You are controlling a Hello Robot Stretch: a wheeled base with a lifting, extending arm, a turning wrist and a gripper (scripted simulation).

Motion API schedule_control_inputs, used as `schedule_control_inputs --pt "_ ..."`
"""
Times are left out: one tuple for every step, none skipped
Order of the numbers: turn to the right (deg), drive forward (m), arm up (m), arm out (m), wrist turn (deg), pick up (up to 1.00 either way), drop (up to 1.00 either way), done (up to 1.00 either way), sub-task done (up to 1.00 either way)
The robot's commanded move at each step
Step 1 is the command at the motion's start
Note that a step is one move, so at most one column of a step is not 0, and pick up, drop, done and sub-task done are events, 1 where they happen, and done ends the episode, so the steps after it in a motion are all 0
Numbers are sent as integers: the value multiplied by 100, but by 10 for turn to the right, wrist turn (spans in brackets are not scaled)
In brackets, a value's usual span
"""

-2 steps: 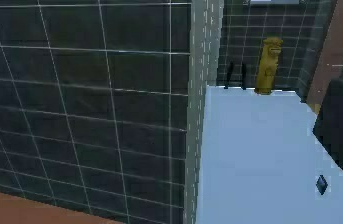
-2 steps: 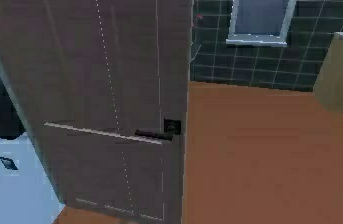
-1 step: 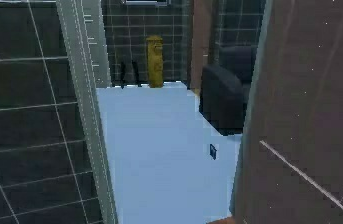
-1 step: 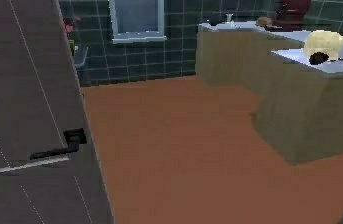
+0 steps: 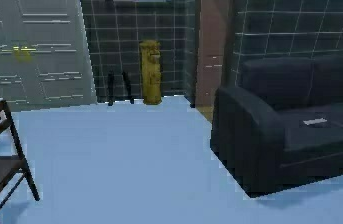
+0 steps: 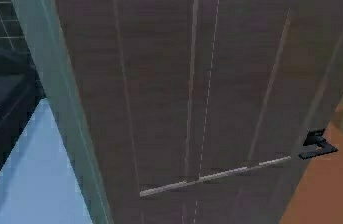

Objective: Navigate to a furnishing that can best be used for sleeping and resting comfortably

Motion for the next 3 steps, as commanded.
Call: schedule_control_inputs --pt "0 100 0 0 0 0 0 0 0" --pt "30 0 0 0 0 0 0 0 0" --pt "-60 0 0 0 0 0 0 0 0"
